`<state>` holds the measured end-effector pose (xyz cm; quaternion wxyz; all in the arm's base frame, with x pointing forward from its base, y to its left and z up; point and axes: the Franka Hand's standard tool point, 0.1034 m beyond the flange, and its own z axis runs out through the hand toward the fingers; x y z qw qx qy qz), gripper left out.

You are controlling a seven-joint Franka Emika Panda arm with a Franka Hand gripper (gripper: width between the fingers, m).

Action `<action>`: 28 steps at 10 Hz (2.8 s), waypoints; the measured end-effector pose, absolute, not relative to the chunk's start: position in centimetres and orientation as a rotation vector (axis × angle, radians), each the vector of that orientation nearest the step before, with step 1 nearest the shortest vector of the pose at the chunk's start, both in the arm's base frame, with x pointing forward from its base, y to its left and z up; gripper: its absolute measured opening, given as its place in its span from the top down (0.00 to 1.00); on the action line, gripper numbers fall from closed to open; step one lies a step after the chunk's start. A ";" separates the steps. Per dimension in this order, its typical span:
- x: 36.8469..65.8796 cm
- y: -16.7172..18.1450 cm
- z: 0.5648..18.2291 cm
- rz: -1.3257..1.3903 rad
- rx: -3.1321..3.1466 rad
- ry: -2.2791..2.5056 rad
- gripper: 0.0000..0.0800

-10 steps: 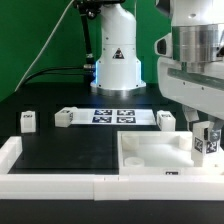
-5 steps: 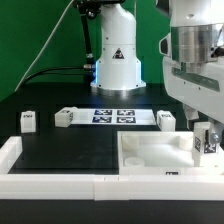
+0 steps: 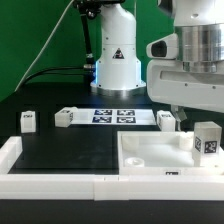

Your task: Assemble one leg

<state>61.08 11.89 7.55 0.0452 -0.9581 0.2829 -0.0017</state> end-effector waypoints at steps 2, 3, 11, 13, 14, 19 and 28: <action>61.1 12.0 7.5 -0.024 -3.020 0.505 0.19; 61.1 12.0 7.5 -0.029 -3.038 0.387 0.19; 61.1 11.7 7.5 -0.046 -3.076 -0.012 0.64; 61.1 11.7 7.5 -0.046 -3.055 0.214 0.64; 61.1 11.8 7.5 -0.033 -3.016 0.507 0.64; 61.1 11.7 7.5 0.014 -2.682 1.453 0.64; 61.2 11.9 7.5 0.031 -2.568 1.604 0.26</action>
Offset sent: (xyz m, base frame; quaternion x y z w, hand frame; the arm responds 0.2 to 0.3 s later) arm 0.0028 0.0056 0.0009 -0.0051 -0.0174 -0.3166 0.9484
